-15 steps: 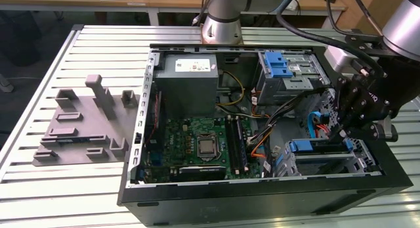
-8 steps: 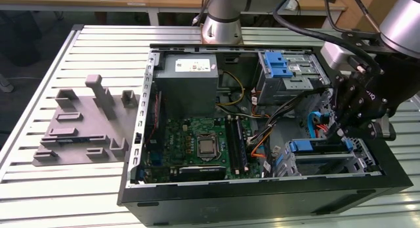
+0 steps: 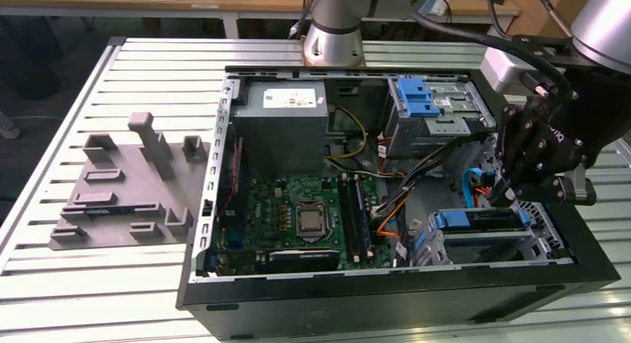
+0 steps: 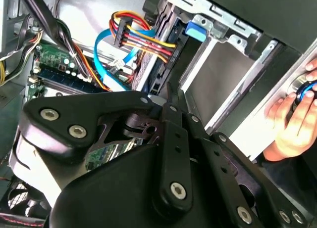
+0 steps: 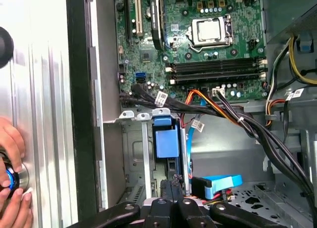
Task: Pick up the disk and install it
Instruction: 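Insert the second disk wire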
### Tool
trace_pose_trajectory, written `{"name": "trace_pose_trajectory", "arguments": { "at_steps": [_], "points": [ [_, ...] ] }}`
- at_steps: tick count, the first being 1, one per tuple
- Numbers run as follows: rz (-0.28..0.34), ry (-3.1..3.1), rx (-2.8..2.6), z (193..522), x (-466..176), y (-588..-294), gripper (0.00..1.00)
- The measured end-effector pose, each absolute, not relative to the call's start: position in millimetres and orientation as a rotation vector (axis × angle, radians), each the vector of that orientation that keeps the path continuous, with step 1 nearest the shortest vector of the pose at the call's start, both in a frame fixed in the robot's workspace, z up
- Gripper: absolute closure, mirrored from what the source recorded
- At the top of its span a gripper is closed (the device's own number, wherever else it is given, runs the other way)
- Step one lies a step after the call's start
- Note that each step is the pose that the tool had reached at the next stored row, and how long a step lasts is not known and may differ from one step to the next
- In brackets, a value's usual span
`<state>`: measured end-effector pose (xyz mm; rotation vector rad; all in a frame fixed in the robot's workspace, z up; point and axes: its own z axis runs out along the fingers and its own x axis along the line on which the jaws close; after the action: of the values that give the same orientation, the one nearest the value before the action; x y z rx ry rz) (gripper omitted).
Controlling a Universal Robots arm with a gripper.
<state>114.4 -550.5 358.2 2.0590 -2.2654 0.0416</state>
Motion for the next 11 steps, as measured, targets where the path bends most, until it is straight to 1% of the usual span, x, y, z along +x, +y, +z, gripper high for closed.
{"name": "trace_pose_trajectory", "arguments": {
  "at_steps": [11],
  "points": [
    [0.042,-2.265,2.059,366,100,-550,0.89]
  ]
}}
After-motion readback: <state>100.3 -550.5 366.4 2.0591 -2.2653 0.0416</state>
